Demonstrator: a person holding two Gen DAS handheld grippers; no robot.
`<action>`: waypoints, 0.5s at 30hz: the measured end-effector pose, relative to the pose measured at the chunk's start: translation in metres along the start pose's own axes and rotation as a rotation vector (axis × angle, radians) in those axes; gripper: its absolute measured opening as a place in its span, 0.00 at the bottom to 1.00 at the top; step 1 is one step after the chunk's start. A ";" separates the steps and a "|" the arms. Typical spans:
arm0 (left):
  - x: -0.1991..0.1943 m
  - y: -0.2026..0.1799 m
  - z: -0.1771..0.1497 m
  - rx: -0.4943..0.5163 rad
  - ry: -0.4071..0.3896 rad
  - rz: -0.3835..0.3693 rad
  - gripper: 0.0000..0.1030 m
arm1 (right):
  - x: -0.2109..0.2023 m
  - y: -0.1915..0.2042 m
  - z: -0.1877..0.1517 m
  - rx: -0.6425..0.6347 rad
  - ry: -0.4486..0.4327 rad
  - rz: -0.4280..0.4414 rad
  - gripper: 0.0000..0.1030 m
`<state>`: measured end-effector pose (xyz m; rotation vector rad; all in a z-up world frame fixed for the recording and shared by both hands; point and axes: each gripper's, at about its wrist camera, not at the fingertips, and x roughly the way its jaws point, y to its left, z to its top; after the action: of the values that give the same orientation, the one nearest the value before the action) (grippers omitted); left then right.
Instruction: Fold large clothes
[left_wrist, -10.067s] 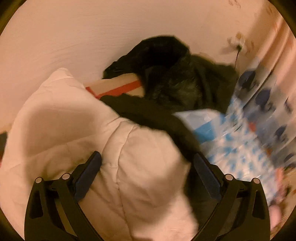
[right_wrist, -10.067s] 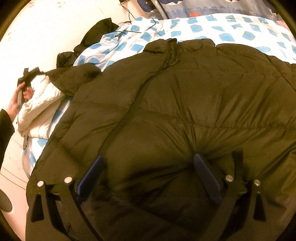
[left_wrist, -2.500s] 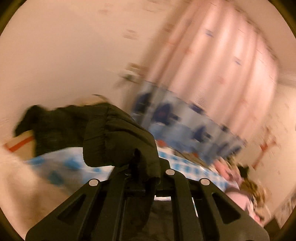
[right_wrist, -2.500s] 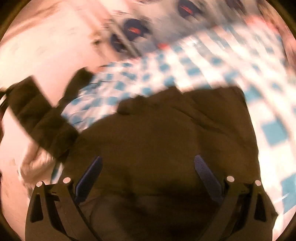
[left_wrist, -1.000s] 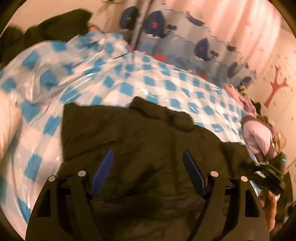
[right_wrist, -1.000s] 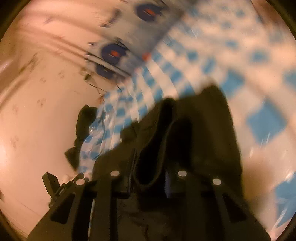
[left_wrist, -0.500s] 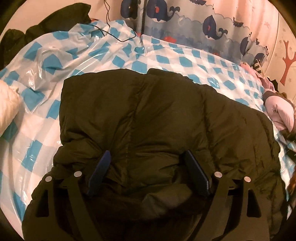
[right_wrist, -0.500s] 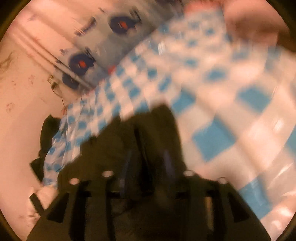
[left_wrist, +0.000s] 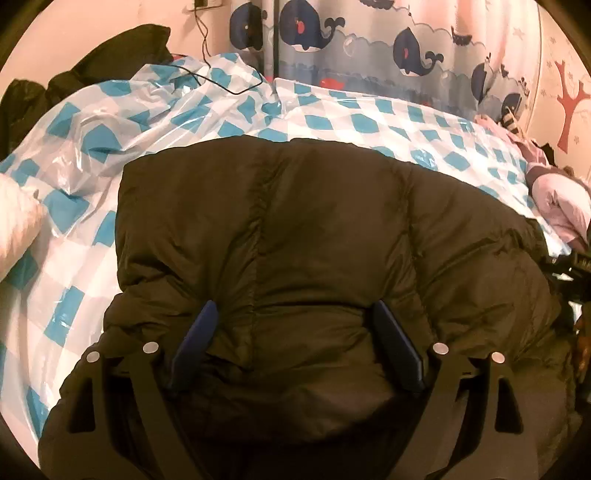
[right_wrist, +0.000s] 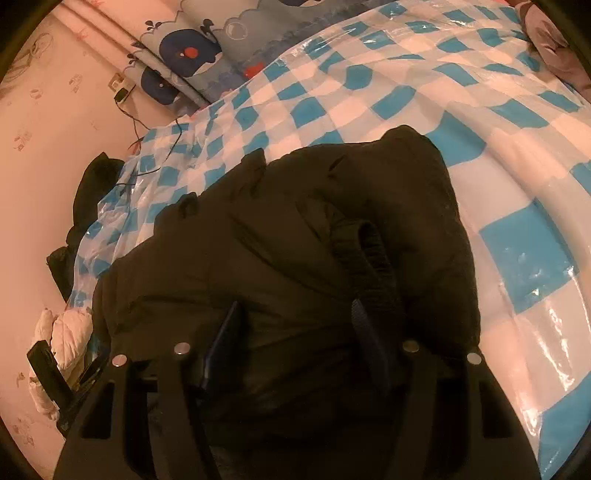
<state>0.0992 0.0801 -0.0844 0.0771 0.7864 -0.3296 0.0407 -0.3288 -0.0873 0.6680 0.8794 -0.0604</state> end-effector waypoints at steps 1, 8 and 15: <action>0.001 -0.001 0.000 0.003 -0.001 0.003 0.81 | -0.003 0.002 -0.001 -0.006 -0.013 -0.007 0.59; 0.002 0.000 0.000 0.004 -0.004 0.007 0.81 | -0.028 0.029 0.007 -0.136 -0.184 -0.068 0.75; -0.033 0.002 0.023 -0.012 -0.095 0.006 0.83 | -0.033 0.035 0.014 -0.166 -0.200 -0.089 0.74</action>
<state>0.0939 0.0864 -0.0447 0.0517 0.6939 -0.3205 0.0396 -0.3160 -0.0390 0.4589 0.7124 -0.1309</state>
